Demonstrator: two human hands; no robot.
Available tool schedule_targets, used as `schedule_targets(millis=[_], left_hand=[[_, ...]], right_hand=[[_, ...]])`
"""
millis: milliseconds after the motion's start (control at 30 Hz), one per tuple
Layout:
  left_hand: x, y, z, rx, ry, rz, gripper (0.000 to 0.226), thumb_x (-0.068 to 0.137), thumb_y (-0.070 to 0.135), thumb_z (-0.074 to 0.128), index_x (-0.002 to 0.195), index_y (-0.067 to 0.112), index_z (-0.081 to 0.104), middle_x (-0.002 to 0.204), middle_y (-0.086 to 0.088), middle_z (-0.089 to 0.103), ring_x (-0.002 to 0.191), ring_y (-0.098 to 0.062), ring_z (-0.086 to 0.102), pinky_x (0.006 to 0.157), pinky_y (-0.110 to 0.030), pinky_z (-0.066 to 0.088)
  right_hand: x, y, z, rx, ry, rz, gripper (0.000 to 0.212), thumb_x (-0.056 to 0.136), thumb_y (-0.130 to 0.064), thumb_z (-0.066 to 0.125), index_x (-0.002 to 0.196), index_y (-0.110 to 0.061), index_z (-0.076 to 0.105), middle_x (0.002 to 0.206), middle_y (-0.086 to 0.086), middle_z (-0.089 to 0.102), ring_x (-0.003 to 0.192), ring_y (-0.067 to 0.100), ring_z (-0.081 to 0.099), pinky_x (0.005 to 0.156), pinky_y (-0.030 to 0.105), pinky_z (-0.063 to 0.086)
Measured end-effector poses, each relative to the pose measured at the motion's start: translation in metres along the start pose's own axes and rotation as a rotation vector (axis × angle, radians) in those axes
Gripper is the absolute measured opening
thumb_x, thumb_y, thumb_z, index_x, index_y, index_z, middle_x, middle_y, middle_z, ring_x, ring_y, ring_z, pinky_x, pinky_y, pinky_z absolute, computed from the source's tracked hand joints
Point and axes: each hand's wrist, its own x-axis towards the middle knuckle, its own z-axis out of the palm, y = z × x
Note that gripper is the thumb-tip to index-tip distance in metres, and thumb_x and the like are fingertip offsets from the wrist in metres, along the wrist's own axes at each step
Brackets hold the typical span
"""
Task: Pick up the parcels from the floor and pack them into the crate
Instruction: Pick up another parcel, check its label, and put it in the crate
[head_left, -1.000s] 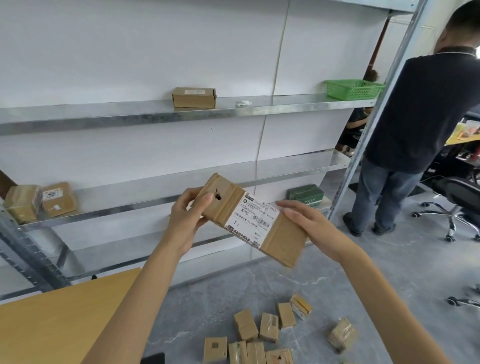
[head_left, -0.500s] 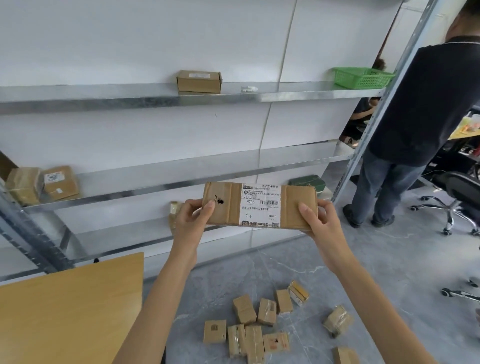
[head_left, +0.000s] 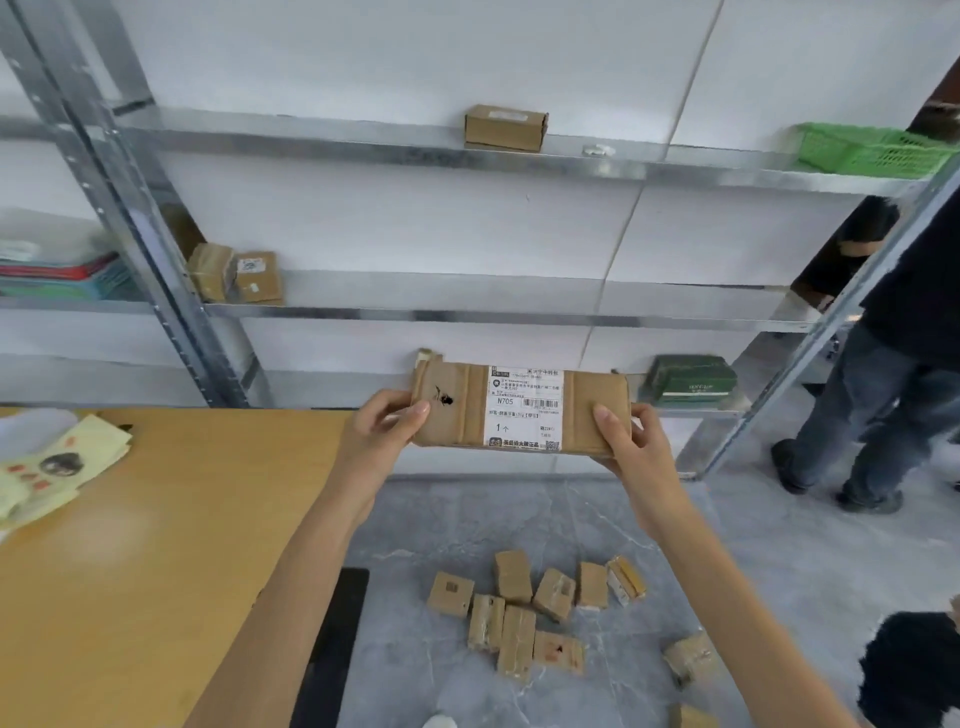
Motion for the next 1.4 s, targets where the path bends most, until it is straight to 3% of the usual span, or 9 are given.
schedule_targets(millis=[133,300,533,767,933,1033,1200,1400], left_hand=[[-0.048,-0.005,-0.023,0.016,0.098,-0.018,0.005,0.087,0.024,0.066,0.092,0.024,0.065,0.095,0.008,0.067,0.09,-0.008,0.062,0.085,-0.022,0.05],[-0.096,-0.008,-0.072,0.007,0.199,-0.043,0.006,0.087,0.023,0.065,0.093,0.021,0.066,0.104,-0.001,0.068,0.101,-0.016,0.063,0.091,-0.03,0.051],[-0.17,-0.009,-0.151,-0.009,0.317,-0.013,0.006,0.091,0.019,0.061,0.09,0.014,0.064,0.091,0.002,0.066,0.082,-0.006,0.062,0.066,-0.013,0.054],[-0.258,-0.014,-0.254,0.011,0.388,-0.031,0.007,0.089,0.022,0.064,0.088,0.016,0.066,0.093,0.002,0.067,0.088,-0.011,0.063,0.082,-0.032,0.054],[-0.324,-0.018,-0.319,0.043,0.448,-0.054,0.007,0.09,0.022,0.062,0.088,0.017,0.066,0.088,0.009,0.067,0.078,0.0,0.064,0.076,-0.024,0.055],[-0.363,-0.017,-0.342,0.04,0.48,-0.05,0.013,0.091,0.02,0.061,0.096,0.009,0.064,0.09,0.006,0.066,0.082,-0.005,0.062,0.071,-0.019,0.055],[-0.417,-0.023,-0.366,0.068,0.513,-0.079,0.011,0.09,0.023,0.062,0.093,0.014,0.066,0.093,0.004,0.067,0.088,-0.012,0.062,0.079,-0.028,0.055],[-0.469,-0.036,-0.375,0.086,0.518,-0.128,0.01,0.091,0.022,0.061,0.093,0.012,0.063,0.092,-0.001,0.066,0.087,-0.015,0.062,0.069,-0.019,0.056]], right_hand=[[-0.029,0.01,0.012,-0.021,-0.072,0.033,0.035,0.088,-0.034,0.062,0.112,-0.015,0.047,0.113,0.01,0.063,0.1,0.021,0.063,0.087,0.036,0.054],[-0.074,0.016,0.046,-0.073,-0.176,0.04,0.039,0.087,-0.038,0.062,0.114,-0.015,0.047,0.114,0.008,0.063,0.103,0.022,0.062,0.093,0.044,0.052],[-0.149,0.016,0.109,-0.09,-0.297,0.001,0.038,0.089,-0.038,0.06,0.116,-0.015,0.047,0.105,-0.001,0.065,0.096,0.015,0.063,0.091,0.04,0.053],[-0.251,0.029,0.18,-0.107,-0.368,0.036,0.04,0.09,-0.04,0.058,0.117,-0.013,0.046,0.105,0.0,0.064,0.098,0.015,0.062,0.088,0.037,0.054],[-0.329,0.044,0.223,-0.086,-0.414,0.078,0.045,0.089,-0.042,0.06,0.119,-0.013,0.045,0.107,-0.001,0.062,0.098,0.014,0.062,0.086,0.036,0.054],[-0.369,0.05,0.238,-0.062,-0.426,0.092,0.04,0.089,-0.039,0.06,0.116,-0.014,0.044,0.1,-0.006,0.06,0.092,0.007,0.06,0.084,0.035,0.054],[-0.415,0.058,0.243,-0.021,-0.46,0.082,0.038,0.088,-0.038,0.061,0.115,-0.016,0.046,0.103,-0.005,0.061,0.091,0.005,0.06,0.075,0.025,0.052],[-0.449,0.073,0.243,-0.084,-0.505,0.1,0.04,0.086,-0.043,0.062,0.116,-0.019,0.048,0.106,-0.002,0.06,0.1,0.014,0.059,0.087,0.035,0.053]])
